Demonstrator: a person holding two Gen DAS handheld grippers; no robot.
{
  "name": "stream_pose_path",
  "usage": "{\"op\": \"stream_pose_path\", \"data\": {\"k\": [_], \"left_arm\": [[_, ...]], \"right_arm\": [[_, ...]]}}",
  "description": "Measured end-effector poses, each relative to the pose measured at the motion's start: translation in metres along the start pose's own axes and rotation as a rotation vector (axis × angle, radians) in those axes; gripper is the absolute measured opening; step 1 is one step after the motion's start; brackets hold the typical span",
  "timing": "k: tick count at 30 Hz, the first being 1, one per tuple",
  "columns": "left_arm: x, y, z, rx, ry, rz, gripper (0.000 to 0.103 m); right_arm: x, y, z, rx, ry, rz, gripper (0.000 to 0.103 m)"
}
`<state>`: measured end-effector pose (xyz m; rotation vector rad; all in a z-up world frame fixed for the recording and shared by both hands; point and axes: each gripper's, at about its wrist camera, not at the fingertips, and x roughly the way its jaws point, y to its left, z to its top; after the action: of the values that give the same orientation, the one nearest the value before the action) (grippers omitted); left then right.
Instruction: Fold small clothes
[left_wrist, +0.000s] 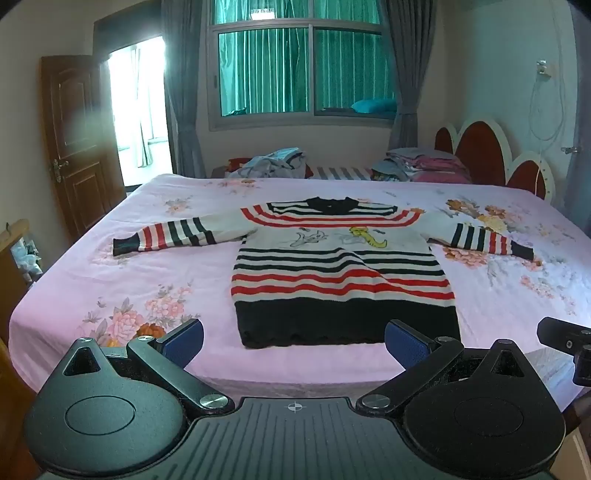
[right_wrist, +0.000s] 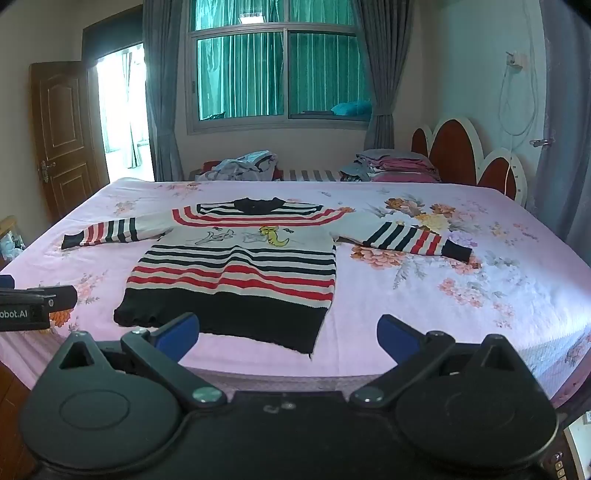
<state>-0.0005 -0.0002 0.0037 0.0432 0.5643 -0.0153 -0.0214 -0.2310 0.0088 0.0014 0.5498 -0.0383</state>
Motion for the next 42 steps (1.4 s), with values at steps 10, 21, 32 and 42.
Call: {"op": "stream_pose_path", "data": {"k": [10,21,32,42], "left_arm": [[-0.0021,-0.0005,0.0001,0.004,-0.004,0.001,0.103],[-0.004,-0.0022,0.0,0.005,-0.002,-0.001,0.103],[-0.0061,-0.0012,-0.003,0.002,-0.005,-0.003,0.103],[-0.0083,-0.0018,-0.0053,0.0,-0.008,-0.001,0.103]], "right_arm": [[0.0003,-0.0008,0.0005,0.001,0.0,0.0,0.103],[0.0014,-0.0005,0.0017,0.001,0.001,-0.002,0.103],[0.0005,-0.0001,0.0015,0.004,-0.002,-0.001,0.103],[-0.0019,-0.0003,0.0032,0.004,-0.003,-0.001,0.103]]}}
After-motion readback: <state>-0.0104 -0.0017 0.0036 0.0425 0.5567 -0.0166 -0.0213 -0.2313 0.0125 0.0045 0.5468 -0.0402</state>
